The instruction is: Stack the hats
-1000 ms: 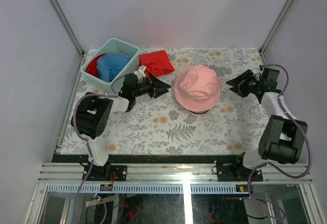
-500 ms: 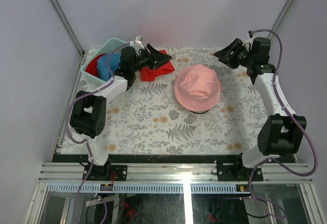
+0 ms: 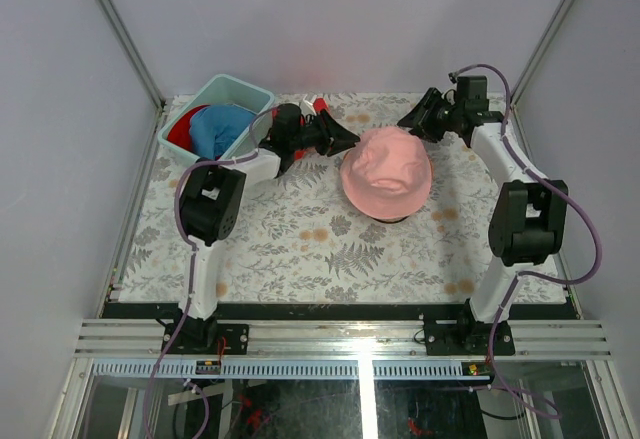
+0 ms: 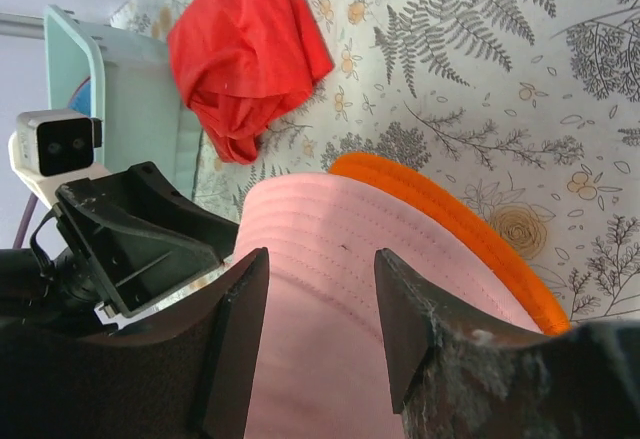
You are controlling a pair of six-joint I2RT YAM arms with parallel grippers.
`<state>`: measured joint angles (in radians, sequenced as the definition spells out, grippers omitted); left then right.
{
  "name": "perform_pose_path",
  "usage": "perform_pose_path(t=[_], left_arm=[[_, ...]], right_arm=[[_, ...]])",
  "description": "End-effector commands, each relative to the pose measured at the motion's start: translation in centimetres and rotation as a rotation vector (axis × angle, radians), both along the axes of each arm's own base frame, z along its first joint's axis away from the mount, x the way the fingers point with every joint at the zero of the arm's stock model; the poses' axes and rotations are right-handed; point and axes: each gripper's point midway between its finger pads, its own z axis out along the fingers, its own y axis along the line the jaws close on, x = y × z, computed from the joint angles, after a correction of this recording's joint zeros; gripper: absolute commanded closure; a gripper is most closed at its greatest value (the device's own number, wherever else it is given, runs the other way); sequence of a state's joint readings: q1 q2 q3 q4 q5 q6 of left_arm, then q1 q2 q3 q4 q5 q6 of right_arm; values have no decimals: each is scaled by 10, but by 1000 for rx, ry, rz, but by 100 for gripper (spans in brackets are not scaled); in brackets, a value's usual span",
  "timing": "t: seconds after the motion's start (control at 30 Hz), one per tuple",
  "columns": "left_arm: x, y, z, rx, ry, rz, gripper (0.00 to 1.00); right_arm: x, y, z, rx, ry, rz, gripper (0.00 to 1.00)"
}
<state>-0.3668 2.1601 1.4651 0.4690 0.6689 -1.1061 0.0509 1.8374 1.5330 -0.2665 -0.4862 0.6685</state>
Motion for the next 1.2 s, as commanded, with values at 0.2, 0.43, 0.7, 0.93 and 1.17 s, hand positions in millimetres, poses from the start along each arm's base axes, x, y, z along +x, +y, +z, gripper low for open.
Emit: perform_pose_path(t=[0.2,0.43,0.7,0.93,1.17], left_arm=[[-14,-17,10,-28,-46,-59,66],[-30,-11,-11,-3,-11,-66,66],[-45,-3,-27,19,15,-62,67],[-25,21,0,49,-32,13,66],[7,77,54,112,-127,162,59]], right_arm=[[-10,13,-17,-33,18,61,48],[-29,20,-56,-51,95,87,49],[-43,16,-74,-68,115,79,49],[-30,0,-46,-177,55,50,48],[-26,-30,-39,-266,52,-35,45]])
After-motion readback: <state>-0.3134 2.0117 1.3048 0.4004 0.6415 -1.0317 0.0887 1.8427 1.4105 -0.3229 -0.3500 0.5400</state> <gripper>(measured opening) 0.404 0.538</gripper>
